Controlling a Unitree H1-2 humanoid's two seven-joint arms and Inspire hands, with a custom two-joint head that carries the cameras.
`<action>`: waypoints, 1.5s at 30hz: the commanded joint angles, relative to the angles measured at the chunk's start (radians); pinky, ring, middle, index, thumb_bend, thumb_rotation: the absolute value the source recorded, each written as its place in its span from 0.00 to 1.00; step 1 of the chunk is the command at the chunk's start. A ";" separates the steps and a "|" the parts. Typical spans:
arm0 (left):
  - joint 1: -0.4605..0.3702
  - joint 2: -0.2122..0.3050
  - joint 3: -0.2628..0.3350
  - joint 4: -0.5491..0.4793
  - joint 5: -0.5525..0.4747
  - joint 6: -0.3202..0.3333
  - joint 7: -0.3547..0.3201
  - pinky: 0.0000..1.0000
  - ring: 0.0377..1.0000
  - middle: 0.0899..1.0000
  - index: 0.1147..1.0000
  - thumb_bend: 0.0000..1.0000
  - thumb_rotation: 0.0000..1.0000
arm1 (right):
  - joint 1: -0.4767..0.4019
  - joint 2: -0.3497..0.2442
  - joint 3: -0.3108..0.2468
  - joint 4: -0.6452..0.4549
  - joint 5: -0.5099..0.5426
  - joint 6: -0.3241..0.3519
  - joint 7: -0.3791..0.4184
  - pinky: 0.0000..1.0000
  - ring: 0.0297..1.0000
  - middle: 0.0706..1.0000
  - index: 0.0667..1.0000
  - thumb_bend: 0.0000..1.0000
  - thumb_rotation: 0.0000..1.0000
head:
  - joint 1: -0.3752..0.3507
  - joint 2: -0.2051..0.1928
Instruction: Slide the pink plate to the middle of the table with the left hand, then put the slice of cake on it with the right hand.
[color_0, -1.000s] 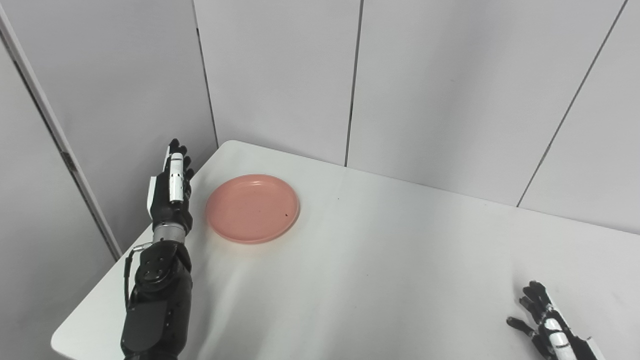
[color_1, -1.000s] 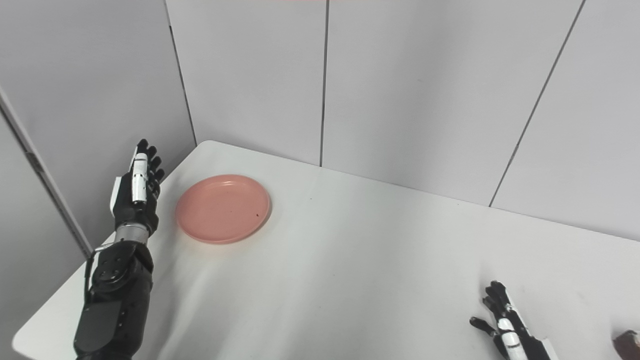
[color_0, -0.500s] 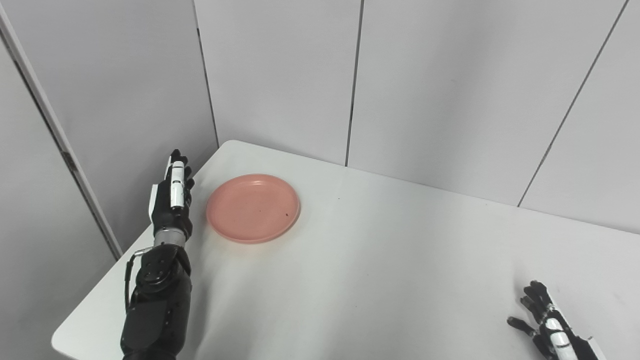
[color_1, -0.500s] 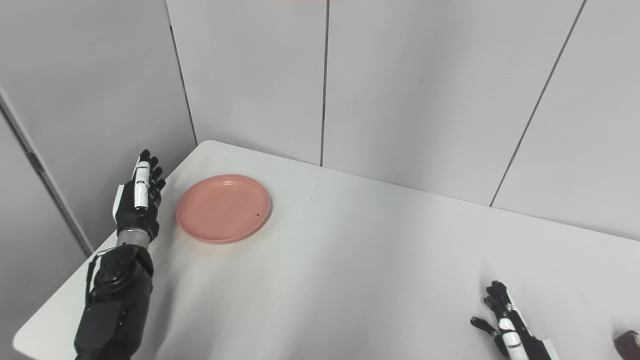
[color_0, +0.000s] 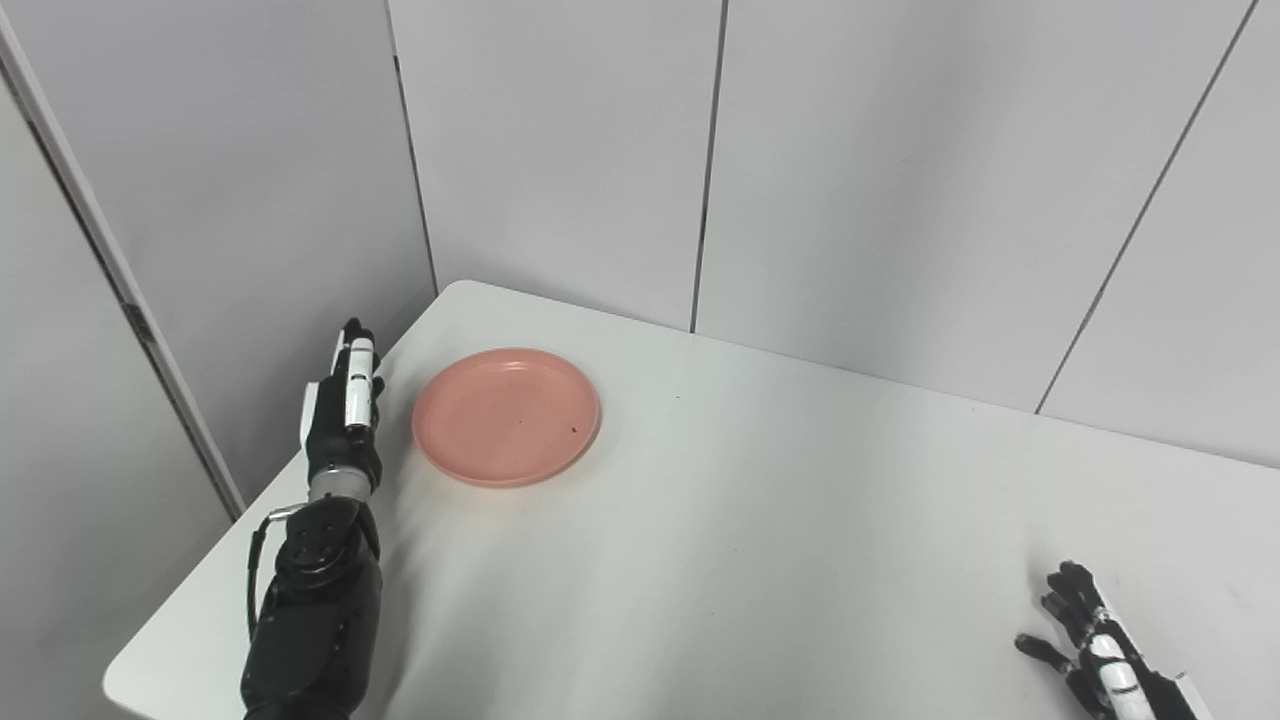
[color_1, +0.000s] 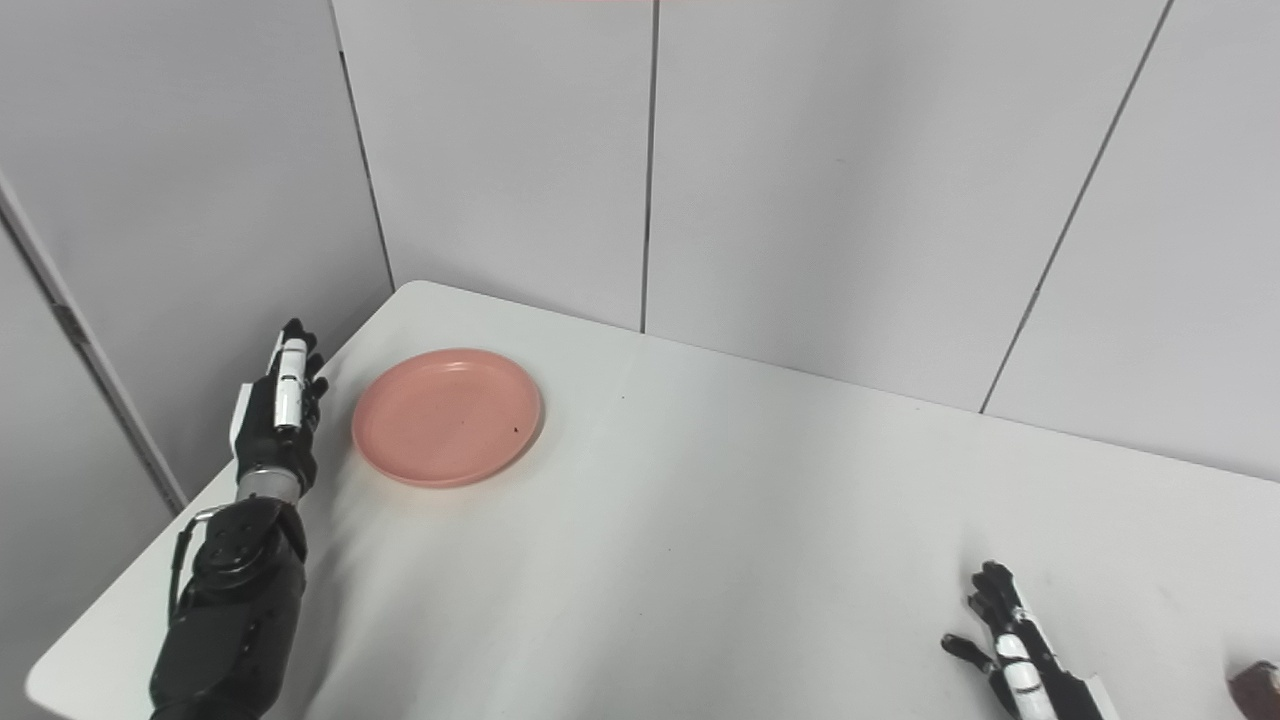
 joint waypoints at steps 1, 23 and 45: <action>-0.041 0.029 -0.002 -0.010 0.004 -0.033 0.010 1.00 1.00 1.00 1.00 0.33 1.00 | 0.015 -0.020 -0.011 0.012 -0.025 0.042 -0.020 1.00 0.98 0.98 0.98 0.28 1.00 | -0.001 0.001; -0.089 0.017 -0.064 0.161 0.029 -0.126 0.021 1.00 1.00 1.00 1.00 0.31 1.00 | 0.009 -0.015 -0.014 0.026 -0.023 0.033 -0.019 1.00 0.98 0.97 0.98 0.28 1.00 | -0.014 0.011; -0.102 -0.039 -0.122 0.090 -0.022 0.024 0.008 1.00 1.00 1.00 1.00 0.33 1.00 | 0.023 -0.013 -0.010 -0.029 -0.051 0.074 -0.038 1.00 0.97 0.96 0.97 0.28 1.00 | -0.034 0.035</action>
